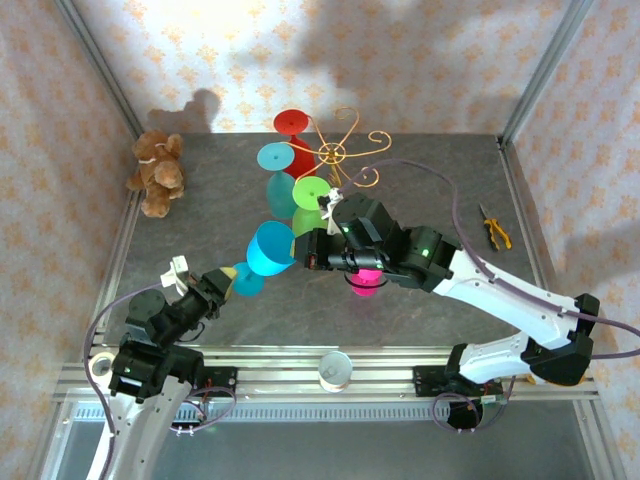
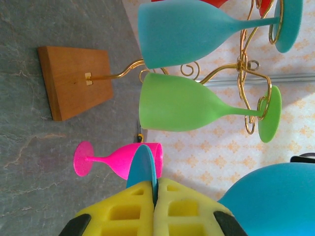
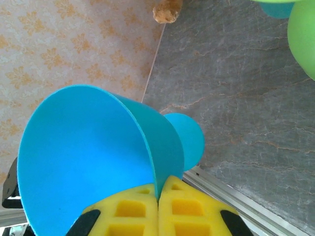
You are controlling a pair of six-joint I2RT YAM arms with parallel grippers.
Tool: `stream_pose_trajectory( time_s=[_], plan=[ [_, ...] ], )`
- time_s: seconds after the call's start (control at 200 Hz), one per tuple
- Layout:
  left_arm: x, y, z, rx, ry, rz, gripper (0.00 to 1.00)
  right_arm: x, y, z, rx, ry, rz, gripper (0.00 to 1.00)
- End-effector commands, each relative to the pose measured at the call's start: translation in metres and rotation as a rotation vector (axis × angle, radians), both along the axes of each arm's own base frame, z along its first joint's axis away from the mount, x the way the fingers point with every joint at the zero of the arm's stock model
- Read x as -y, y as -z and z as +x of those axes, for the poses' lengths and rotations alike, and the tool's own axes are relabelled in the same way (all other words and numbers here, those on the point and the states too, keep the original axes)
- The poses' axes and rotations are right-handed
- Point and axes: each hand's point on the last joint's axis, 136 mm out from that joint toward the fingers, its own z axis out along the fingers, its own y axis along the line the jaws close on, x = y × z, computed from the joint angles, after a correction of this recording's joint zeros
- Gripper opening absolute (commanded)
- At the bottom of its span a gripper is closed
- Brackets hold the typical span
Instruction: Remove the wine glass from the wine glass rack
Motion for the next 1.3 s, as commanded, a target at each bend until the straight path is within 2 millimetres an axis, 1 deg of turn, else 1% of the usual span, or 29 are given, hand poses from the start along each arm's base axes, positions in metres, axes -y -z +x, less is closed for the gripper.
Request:
stream_pose_trajectory(
  time_s=[0.0, 0.06, 0.145, 0.19, 0.275, 0.461, 0.561, 0.726, 0.956, 1.296],
  plan=[
    [0.006, -0.017, -0.008, 0.037, 0.049, -0.005, 0.09, -0.005, -0.006, -0.013, 0.011, -0.057, 0.031, 0.00],
    [0.006, -0.014, -0.007, 0.028, 0.047, 0.001, 0.19, -0.001, -0.005, -0.013, 0.010, -0.045, 0.023, 0.00],
    [0.005, -0.012, -0.008, 0.027, 0.045, 0.010, 0.22, 0.002, -0.002, -0.012, 0.009, -0.034, 0.010, 0.00],
    [0.004, -0.011, -0.008, 0.022, 0.041, 0.016, 0.26, 0.003, 0.000, -0.011, 0.007, -0.028, 0.004, 0.00],
    [0.004, -0.009, -0.008, 0.018, 0.037, 0.023, 0.27, 0.004, 0.005, -0.011, -0.001, -0.024, -0.007, 0.00],
    [0.003, -0.005, -0.009, 0.006, 0.037, 0.035, 0.44, 0.008, 0.012, -0.009, -0.006, -0.001, -0.039, 0.00],
    [0.002, -0.003, -0.009, -0.001, 0.033, 0.046, 0.51, 0.011, 0.017, -0.006, -0.005, 0.017, -0.060, 0.00],
    [0.000, -0.001, -0.010, -0.006, 0.021, 0.058, 0.59, 0.015, 0.024, -0.004, -0.011, 0.034, -0.097, 0.00],
    [-0.004, -0.002, -0.010, -0.001, 0.003, 0.070, 0.62, 0.023, 0.039, -0.001, -0.023, 0.064, -0.164, 0.00],
    [-0.017, 0.010, -0.016, -0.048, -0.048, 0.168, 0.62, 0.038, 0.069, 0.002, -0.043, 0.108, -0.287, 0.00]
  ],
)
